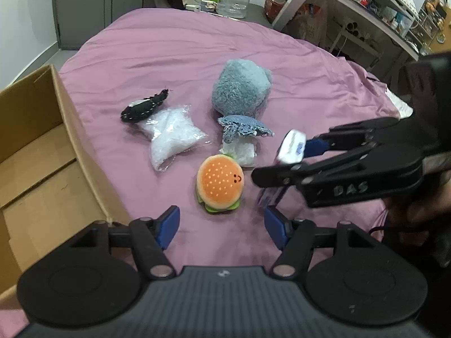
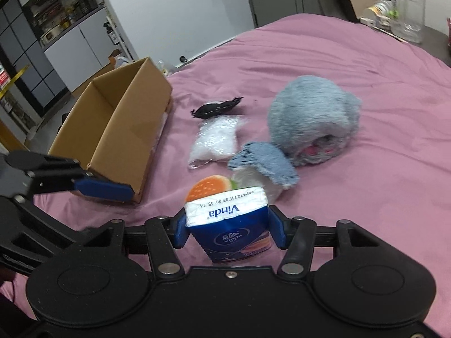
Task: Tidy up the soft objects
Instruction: 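Close the right gripper on the blue Vinda tissue pack, then grasp the orange burger plush with the left gripper while the right holds the tissue pack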
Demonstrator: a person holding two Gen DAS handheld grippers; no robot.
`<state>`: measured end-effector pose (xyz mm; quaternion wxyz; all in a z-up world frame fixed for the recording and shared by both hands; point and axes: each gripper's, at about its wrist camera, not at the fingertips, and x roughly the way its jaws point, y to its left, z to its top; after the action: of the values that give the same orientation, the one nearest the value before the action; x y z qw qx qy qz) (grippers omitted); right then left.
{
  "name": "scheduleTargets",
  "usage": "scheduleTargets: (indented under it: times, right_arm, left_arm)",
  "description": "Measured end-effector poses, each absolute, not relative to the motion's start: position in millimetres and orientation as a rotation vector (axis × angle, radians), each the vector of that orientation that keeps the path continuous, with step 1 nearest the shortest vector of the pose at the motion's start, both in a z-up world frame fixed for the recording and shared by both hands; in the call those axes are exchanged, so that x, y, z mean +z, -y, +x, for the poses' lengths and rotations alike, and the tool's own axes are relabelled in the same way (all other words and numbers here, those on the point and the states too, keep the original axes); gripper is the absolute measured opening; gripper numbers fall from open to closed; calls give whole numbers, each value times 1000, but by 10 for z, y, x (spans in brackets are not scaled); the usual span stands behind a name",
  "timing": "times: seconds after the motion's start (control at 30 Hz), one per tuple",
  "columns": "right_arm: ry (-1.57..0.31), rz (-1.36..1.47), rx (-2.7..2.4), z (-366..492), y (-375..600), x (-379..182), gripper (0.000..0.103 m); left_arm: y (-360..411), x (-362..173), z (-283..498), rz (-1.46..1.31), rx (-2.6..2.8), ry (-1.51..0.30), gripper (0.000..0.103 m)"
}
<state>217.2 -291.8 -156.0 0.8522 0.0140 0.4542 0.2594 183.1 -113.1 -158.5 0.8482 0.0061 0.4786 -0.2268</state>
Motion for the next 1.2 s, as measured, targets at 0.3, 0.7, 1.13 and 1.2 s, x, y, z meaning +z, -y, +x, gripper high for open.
scheduleTargets:
  times: [0.3, 0.7, 1.13, 1.2]
  right_arm:
    - [-1013, 43, 500, 2291, 3120, -1547, 54]
    - [-1044, 109, 496, 2388, 3330, -1638, 53]
    - [-1013, 94, 502, 2311, 3330, -1482, 52]
    - [-999, 91, 503, 2288, 3314, -1424, 52]
  left_arm:
    - [1395, -1602, 1991, 84, -566, -986, 66]
    - [1661, -1903, 2226, 224, -437, -1067, 65]
    - [1529, -1758, 2167, 158, -436, -1026, 37]
    - [1485, -1648, 2139, 147, -433, -995, 37]
